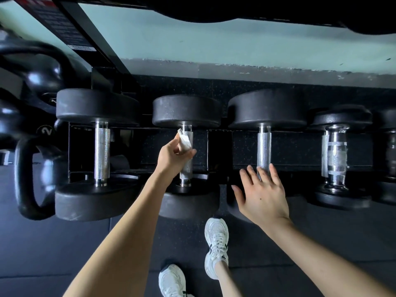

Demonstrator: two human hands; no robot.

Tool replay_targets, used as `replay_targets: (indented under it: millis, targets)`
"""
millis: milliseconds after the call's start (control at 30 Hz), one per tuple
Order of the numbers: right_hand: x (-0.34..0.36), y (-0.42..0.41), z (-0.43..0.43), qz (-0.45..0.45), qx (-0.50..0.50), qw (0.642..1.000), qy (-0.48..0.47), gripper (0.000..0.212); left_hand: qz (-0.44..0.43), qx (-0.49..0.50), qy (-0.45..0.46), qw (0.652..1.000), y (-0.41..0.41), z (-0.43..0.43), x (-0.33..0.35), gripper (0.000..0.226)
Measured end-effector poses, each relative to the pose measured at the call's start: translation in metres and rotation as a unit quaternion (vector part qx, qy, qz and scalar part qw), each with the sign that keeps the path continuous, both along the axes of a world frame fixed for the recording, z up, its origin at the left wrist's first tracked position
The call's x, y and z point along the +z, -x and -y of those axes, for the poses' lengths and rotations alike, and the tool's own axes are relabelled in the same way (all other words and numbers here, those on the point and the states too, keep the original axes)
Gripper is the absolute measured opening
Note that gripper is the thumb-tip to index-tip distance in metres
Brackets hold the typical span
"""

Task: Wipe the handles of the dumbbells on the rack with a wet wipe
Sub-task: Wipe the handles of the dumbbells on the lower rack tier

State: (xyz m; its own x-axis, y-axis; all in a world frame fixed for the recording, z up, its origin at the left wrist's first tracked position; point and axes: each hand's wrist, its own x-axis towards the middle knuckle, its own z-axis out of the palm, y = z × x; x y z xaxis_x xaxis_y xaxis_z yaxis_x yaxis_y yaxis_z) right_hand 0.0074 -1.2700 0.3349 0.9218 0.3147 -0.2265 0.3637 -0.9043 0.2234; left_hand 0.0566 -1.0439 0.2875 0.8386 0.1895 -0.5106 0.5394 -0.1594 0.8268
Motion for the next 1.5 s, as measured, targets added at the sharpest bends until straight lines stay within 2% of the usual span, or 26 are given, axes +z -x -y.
replay_targets:
  millis: [167, 300, 400, 533, 600, 700, 767, 900, 1033, 1133, 1167, 1200, 1267, 1333, 1400, 1433, 1500]
  targets:
    - [-0.001, -0.001, 0.000, -0.001, 0.009, 1.000, -0.005, 0.050, -0.034, -0.091, -0.125, 0.987, 0.010, -0.004, 0.001, 0.049]
    - [-0.002, 0.000, 0.000, -0.007, 0.012, 1.000, -0.013, 0.048, -0.073, -0.176, -0.221, 0.957, 0.024, -0.004, 0.009, 0.043]
    - [-0.002, 0.000, 0.000, -0.004, 0.013, 1.000, -0.024, 0.046, -0.084, -0.172, -0.228, 0.955, 0.028, -0.002, 0.016, 0.046]
    - [-0.001, -0.001, 0.004, -0.006, 0.017, 0.998, -0.060, 0.042, -0.092, -0.139, -0.191, 0.967, 0.033, 0.001, 0.031, 0.072]
    - [0.003, -0.005, 0.002, 0.009, -0.010, 0.992, -0.128, 0.035, -0.086, -0.119, -0.184, 0.972, 0.035, 0.004, 0.037, 0.061]
    - [0.018, -0.012, -0.016, 0.021, -0.094, 0.949, -0.301, 0.029, -0.073, -0.049, -0.200, 0.976, 0.037, 0.004, 0.043, 0.045]
    - [0.034, -0.020, -0.041, -0.058, -0.145, 0.914, -0.374, 0.028, -0.074, -0.012, -0.215, 0.974, 0.039, 0.003, 0.043, 0.043]
    - [0.048, -0.035, -0.088, -0.249, -0.168, 0.849, -0.434, 0.039, -0.070, 0.036, -0.169, 0.982, 0.040, -0.008, 0.056, 0.043]
    - [0.047, -0.043, -0.123, -0.324, -0.173, 0.790, -0.492, 0.042, -0.096, 0.076, -0.031, 0.992, 0.044, -0.036, 0.075, 0.045]
    - [0.045, -0.040, -0.150, -0.378, -0.242, 0.698, -0.558, 0.039, -0.094, 0.027, 0.006, 0.995, 0.049, -0.064, 0.087, 0.049]
    - [0.043, -0.038, -0.160, -0.375, -0.257, 0.680, -0.575, 0.038, -0.092, 0.001, 0.005, 0.996, 0.051, -0.072, 0.088, 0.050]
    - [0.040, -0.035, -0.171, -0.357, -0.260, 0.685, -0.580, 0.034, -0.092, -0.024, -0.004, 0.995, 0.052, -0.082, 0.088, 0.048]
    - [0.035, -0.028, -0.193, -0.301, -0.261, 0.718, -0.571, 0.027, -0.098, -0.067, -0.032, 0.992, 0.055, -0.101, 0.088, 0.045]
    - [0.030, -0.023, -0.212, -0.267, -0.281, 0.718, -0.578, 0.021, -0.104, -0.092, -0.050, 0.989, 0.058, -0.120, 0.089, 0.045]
    - [0.025, -0.020, -0.231, -0.242, -0.320, 0.701, -0.589, 0.016, -0.098, -0.075, -0.089, 0.988, 0.062, -0.141, 0.092, 0.040]
    - [0.022, -0.021, -0.240, -0.219, -0.341, 0.707, -0.580, 0.016, -0.090, -0.055, -0.119, 0.987, 0.065, -0.151, 0.096, 0.035]
    - [0.018, -0.023, -0.260, -0.148, -0.356, 0.746, -0.543, 0.020, -0.060, -0.025, -0.196, 0.978, 0.077, -0.173, 0.099, 0.024]
